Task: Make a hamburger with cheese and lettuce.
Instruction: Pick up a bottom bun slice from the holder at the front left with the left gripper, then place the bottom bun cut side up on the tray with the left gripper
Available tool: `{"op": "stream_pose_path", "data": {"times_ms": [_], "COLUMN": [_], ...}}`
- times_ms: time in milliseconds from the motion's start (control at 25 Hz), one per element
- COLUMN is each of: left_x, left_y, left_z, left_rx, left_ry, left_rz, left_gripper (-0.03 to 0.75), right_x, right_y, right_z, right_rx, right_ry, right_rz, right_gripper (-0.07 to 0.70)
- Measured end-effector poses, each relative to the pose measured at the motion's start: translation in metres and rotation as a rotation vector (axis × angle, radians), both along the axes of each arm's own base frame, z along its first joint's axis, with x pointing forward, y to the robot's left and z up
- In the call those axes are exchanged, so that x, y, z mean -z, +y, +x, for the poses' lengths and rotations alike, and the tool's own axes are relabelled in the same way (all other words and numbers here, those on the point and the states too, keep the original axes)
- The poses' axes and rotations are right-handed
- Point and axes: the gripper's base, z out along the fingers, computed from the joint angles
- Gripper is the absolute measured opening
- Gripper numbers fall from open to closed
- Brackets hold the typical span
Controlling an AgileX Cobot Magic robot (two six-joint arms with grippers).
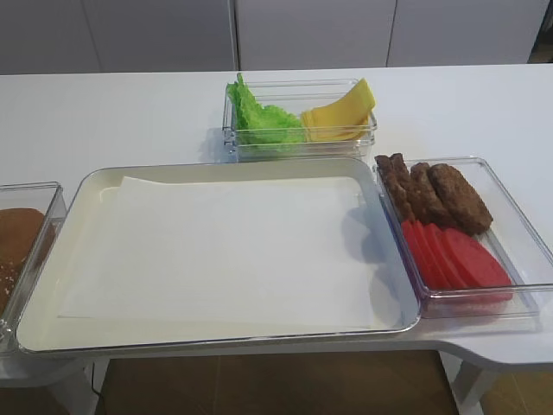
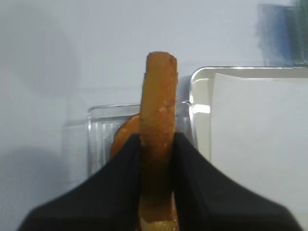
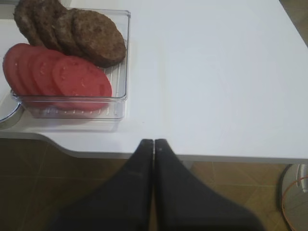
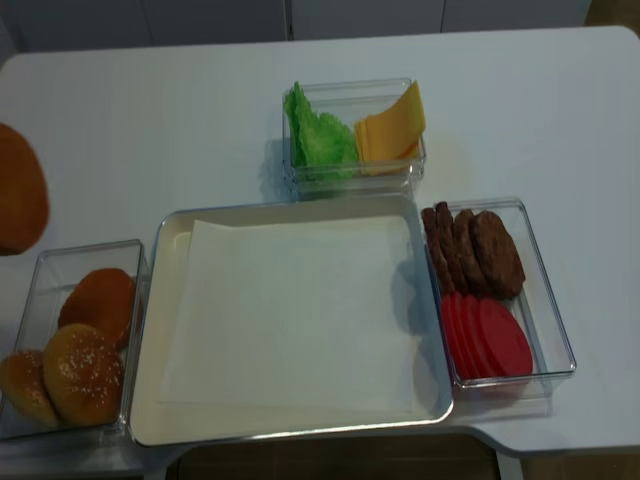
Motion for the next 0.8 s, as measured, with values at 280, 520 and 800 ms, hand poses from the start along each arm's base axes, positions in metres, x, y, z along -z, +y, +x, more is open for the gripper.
{"op": "stream_pose_path", "data": {"times_ms": [280,520,800], "left_x": [-0.006,-0.005,0.015], "left_y": [-0.056,-0.11,-0.169], "left_z": [0.002,-0.001,0.004], "left_rx": [0.217,0.411,0.445], "left_ry": [-0.033,-0.072,-0.046], "left_rz": [0.047,0.19,0.41], "left_gripper": [0.136,0.136,0.136], "right_x": [0.0,0.0,0.0], "right_y": [0.0,0.0,0.0], "right_z": [0.0,0.0,0.0], "right_rx": [0.0,0.0,0.0], "right_ry": [0.0,0.0,0.0], "right_rz": [0.0,0.0,0.0], "right_gripper": [-0.003,-0.002,-0.003]}}
